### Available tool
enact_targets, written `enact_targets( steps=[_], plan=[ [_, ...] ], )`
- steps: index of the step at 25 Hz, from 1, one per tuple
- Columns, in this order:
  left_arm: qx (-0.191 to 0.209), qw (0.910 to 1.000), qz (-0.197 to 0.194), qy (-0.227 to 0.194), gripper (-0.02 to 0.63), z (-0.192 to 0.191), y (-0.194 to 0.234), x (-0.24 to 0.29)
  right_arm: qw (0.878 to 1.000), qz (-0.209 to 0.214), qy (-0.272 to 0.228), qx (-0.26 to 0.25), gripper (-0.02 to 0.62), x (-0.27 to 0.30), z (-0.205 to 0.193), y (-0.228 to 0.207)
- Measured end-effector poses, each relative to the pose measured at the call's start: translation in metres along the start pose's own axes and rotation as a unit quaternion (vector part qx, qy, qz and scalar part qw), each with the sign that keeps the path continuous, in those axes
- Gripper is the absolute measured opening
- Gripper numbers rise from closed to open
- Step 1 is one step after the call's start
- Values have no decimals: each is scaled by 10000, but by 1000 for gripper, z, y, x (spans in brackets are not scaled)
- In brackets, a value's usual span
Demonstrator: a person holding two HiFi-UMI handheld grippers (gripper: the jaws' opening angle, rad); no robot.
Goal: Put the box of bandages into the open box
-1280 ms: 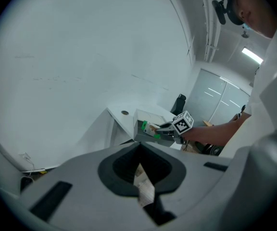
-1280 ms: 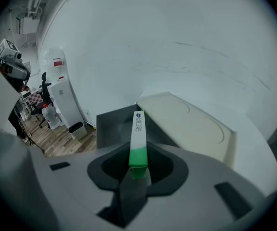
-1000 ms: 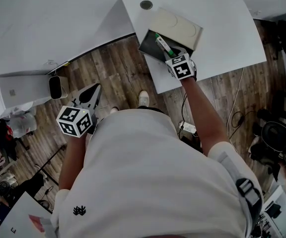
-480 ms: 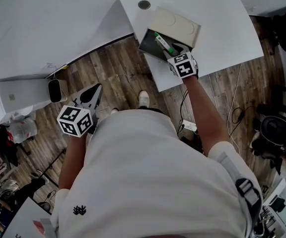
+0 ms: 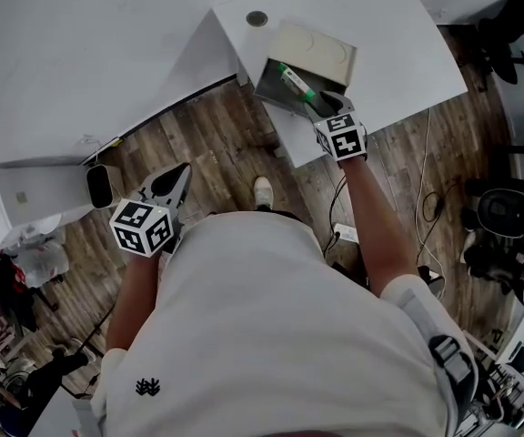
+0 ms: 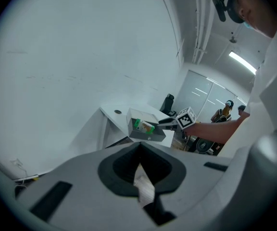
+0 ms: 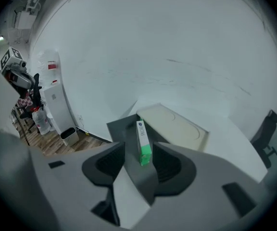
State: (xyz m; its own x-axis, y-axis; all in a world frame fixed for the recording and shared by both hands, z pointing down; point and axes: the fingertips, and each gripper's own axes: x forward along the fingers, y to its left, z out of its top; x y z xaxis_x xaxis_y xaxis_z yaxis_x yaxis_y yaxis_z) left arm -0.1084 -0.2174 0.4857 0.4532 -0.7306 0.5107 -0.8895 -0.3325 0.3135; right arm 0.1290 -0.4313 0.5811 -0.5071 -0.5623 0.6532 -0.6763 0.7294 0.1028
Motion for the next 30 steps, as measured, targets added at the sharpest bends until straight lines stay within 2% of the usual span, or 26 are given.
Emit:
enact_targets(
  steps=[2, 12, 18, 30],
  plan=[
    [38, 9999, -96, 23, 6, -5, 1, -3, 9999, -83, -50, 130, 180, -12, -3, 8],
    [256, 9982, -535, 8, 6, -19, 6, -29, 9960, -374, -273, 769, 73, -70, -15, 68],
    [404, 9967, -696, 108, 6, -38, 9, -52, 9941, -441, -337, 931, 22, -101, -25, 115],
    [430, 9921, -1147, 257, 6, -80, 10, -90, 9910, -195, -405, 1258, 9, -142, -53, 224]
  ],
)
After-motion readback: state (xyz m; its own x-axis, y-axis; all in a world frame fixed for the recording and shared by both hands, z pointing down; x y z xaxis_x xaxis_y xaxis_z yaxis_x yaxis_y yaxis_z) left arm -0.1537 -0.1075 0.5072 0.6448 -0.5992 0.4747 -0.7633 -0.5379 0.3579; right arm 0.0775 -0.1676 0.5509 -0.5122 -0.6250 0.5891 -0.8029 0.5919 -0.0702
